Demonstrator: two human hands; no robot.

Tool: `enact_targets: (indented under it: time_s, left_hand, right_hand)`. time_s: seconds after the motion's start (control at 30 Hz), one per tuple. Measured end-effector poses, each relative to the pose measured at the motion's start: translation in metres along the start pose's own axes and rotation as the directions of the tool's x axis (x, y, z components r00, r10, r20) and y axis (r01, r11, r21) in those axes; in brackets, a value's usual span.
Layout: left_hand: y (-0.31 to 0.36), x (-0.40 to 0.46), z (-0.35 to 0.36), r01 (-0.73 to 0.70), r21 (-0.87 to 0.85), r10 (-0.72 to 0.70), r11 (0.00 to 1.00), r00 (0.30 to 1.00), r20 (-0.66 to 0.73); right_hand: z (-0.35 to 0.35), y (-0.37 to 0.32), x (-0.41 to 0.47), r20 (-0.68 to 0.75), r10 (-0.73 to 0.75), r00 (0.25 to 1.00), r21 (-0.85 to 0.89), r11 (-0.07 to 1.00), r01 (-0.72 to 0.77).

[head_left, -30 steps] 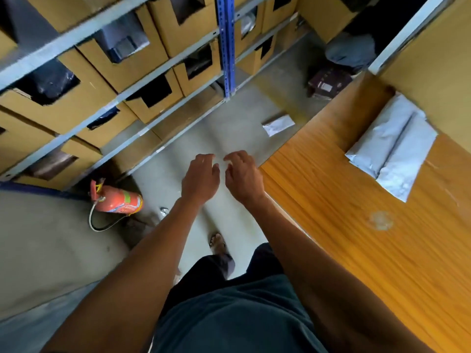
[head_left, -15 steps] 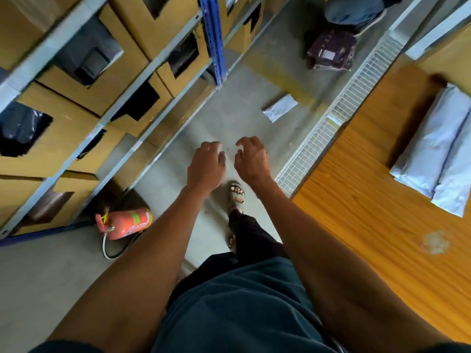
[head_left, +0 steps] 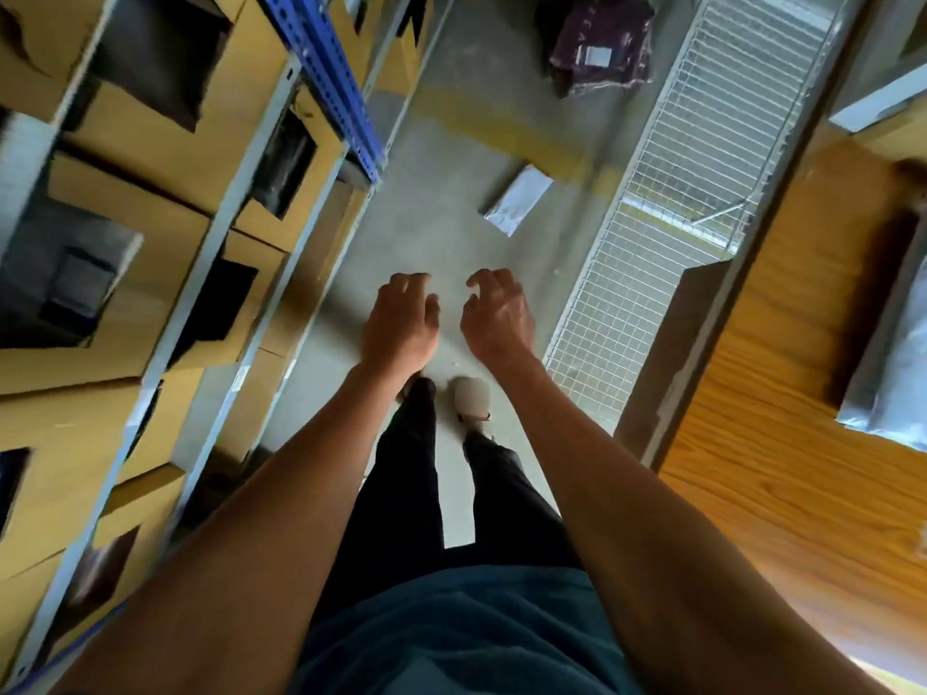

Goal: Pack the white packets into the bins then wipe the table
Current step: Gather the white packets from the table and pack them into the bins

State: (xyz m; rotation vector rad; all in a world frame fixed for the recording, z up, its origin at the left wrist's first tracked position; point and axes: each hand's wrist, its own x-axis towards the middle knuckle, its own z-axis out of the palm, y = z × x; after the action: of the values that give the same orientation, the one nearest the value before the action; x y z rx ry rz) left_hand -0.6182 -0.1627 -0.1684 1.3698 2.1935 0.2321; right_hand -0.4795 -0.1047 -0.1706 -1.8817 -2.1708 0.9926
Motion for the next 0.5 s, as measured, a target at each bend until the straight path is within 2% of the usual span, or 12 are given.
enact_targets:
  time_s: [0.23,0.5]
  left_hand:
    - [-0.021,0.110,0.015,-0.147,0.014,0.142,0.989,0.975,0.173]
    - [-0.042,0.208,0.046,-0.271,0.048,0.251,0.961,0.934,0.256]
  right_hand:
    - [0.032,0.005,0.085,-0.171,0.100,0.980,-0.034,0.994,-0.107]
    - [0.068,0.027,0.168,-0.177,0.201,0.963,-0.084,0.972,-0.219]
